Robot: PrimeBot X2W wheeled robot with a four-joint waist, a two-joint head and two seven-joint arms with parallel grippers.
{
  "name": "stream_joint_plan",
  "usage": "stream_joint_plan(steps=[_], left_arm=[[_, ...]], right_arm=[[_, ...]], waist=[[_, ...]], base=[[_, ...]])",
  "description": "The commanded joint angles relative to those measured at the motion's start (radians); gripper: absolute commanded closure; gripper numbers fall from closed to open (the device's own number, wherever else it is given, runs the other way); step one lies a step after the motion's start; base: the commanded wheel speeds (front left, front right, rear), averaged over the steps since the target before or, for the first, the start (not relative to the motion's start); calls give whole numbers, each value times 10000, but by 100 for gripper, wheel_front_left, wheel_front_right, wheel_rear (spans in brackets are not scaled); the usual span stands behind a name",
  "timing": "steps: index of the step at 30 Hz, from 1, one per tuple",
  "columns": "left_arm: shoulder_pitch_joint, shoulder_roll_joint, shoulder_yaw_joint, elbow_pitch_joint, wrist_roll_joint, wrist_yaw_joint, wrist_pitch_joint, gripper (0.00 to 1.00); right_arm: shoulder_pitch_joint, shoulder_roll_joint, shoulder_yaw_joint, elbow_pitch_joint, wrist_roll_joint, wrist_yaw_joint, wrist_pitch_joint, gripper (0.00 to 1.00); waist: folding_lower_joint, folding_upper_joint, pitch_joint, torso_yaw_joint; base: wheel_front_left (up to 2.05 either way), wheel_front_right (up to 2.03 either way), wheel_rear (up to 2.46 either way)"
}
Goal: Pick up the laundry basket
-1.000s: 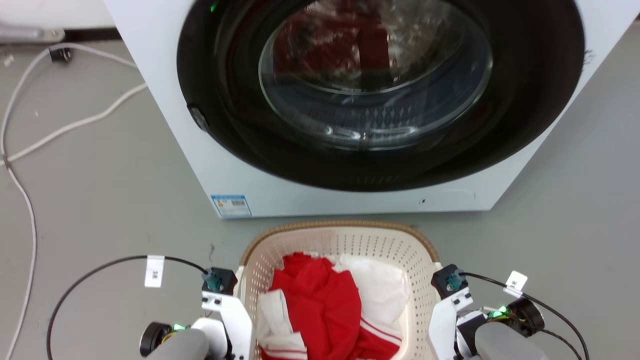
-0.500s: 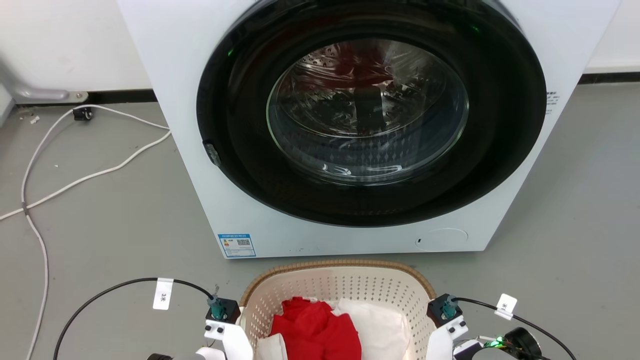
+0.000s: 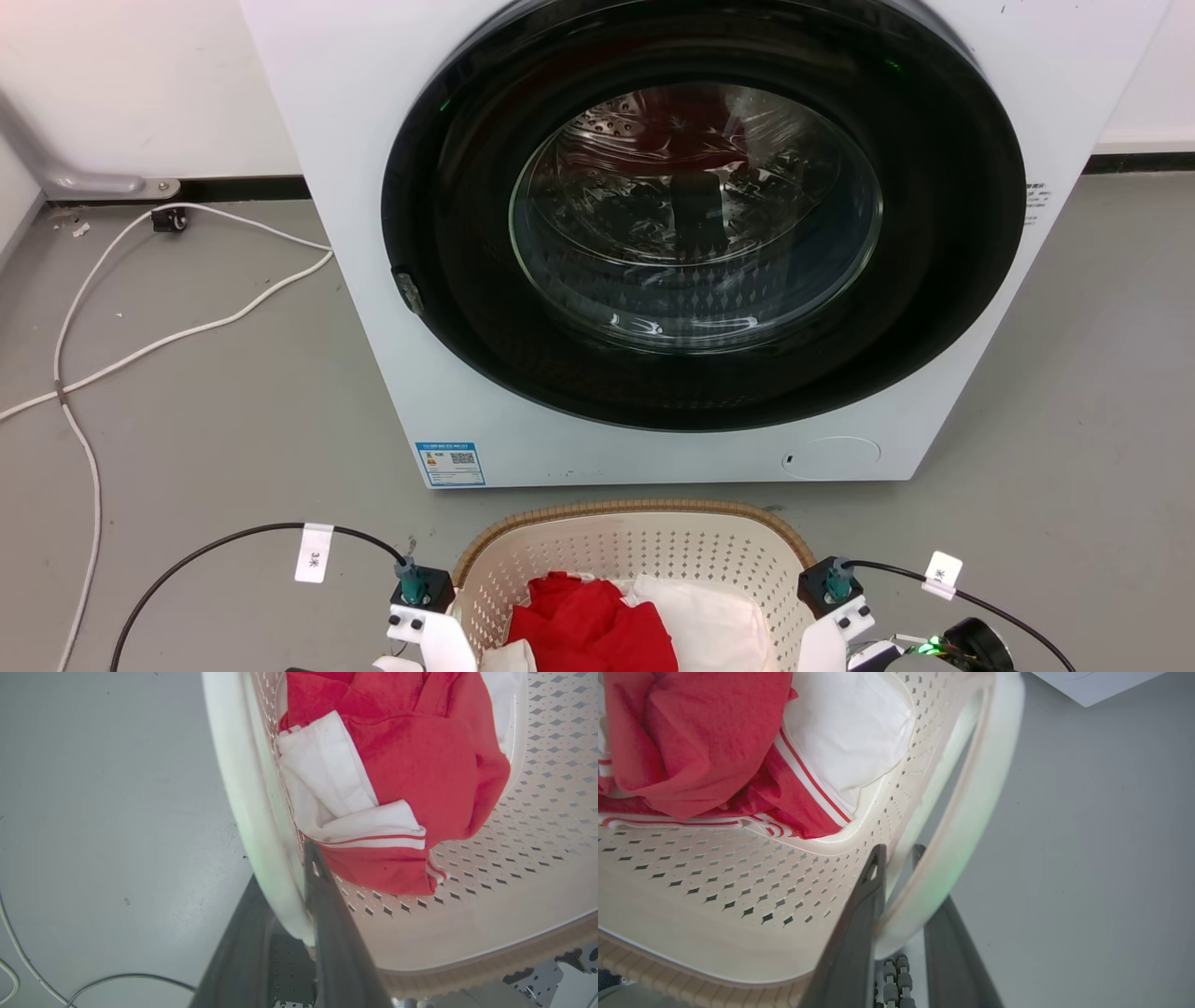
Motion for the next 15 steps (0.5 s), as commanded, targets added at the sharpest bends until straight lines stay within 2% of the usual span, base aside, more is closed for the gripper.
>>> stream_joint_plan(steps=[1, 15], left_arm=[[-140, 6, -85, -14, -24, -36, -79, 100], [-234, -23, -502, 81, -474, -36, -218, 100]], right_arm=[[-117, -25, 121, -4, 59, 28, 27, 100], [-185, -79, 721, 21, 717, 28, 5, 100]], waist=[[1, 0, -8, 7], [1, 0, 29, 8]], base=[[0, 0, 0], [0, 0, 0]])
